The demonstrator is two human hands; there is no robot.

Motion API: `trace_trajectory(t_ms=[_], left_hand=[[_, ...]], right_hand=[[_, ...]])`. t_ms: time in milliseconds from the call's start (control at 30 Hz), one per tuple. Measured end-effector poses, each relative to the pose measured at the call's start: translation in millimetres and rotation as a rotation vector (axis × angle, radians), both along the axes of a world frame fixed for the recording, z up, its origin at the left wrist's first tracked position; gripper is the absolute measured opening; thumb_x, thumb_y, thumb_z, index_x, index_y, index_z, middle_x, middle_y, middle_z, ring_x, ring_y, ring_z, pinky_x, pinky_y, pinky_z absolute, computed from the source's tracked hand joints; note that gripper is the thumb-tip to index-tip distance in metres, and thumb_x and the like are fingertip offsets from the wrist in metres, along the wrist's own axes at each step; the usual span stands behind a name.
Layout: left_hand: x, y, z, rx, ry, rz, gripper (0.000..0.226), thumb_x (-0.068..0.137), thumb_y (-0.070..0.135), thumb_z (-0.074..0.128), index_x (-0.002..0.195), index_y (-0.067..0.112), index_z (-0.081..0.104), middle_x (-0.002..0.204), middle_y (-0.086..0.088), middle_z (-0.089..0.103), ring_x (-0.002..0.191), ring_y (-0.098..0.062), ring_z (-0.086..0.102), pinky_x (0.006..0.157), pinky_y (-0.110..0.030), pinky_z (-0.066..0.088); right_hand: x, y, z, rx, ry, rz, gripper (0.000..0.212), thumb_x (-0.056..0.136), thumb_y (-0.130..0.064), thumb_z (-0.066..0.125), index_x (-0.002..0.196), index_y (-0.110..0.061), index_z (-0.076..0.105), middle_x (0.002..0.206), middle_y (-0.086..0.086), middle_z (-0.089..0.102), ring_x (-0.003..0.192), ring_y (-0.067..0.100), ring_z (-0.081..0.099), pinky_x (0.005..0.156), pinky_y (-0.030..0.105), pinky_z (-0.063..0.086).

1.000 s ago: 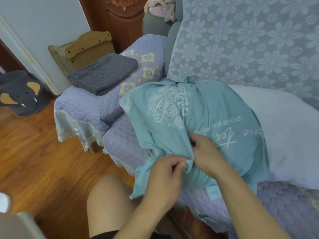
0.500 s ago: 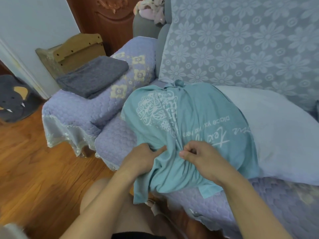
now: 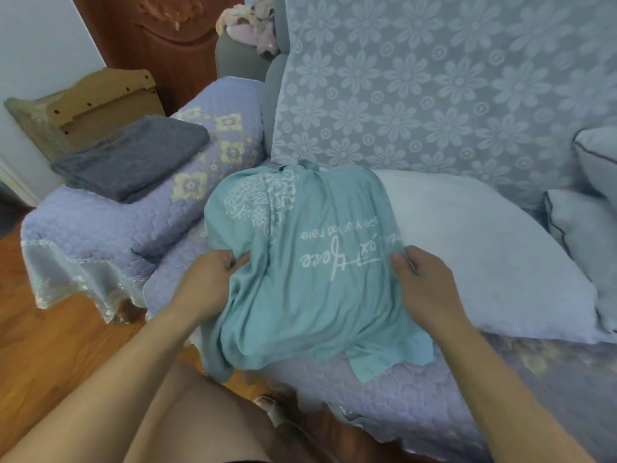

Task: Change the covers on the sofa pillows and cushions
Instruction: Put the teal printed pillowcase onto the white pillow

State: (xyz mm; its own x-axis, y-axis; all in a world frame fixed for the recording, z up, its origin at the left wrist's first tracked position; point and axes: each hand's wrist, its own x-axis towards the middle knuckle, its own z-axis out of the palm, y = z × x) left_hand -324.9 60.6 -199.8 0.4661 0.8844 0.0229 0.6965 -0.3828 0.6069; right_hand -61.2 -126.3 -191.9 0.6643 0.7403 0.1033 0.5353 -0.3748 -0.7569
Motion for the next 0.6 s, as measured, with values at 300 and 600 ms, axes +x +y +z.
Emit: trace_trajectory(t_ms=[300,600], left_hand=[[7.3,46.9,36.5,0.147,0.116,0.201,0.049,0.104,0.047,0.046,0.071,0.010,0.054,0.088,-0.022,0.066,0.093,-0.041,0.064,0.071,-0.041,0.041],[13.0,9.6,-13.4,0.125,0.158,0.243,0.044,0.101,0.044,0.050,0.069,0.015,0.049,0.093,-0.017,0.070,0.091,-0.037,0.063,0.073,-0.041,0.046]], right_hand=[[112.2,-7.5,7.8,-0.015,-0.030,-0.580,0.031,0.105,-0.027,0.036,0.098,-0.004,0.055,0.107,0.023,0.063,0.102,0.040,0.057,0.078,0.038,0.034],[102.3,-39.8,-26.3,-0.223,-0.182,-0.439,0.022,0.102,-0.018,0.042,0.100,-0.001,0.055,0.099,0.032,0.062,0.092,0.048,0.059,0.076,0.044,0.040]])
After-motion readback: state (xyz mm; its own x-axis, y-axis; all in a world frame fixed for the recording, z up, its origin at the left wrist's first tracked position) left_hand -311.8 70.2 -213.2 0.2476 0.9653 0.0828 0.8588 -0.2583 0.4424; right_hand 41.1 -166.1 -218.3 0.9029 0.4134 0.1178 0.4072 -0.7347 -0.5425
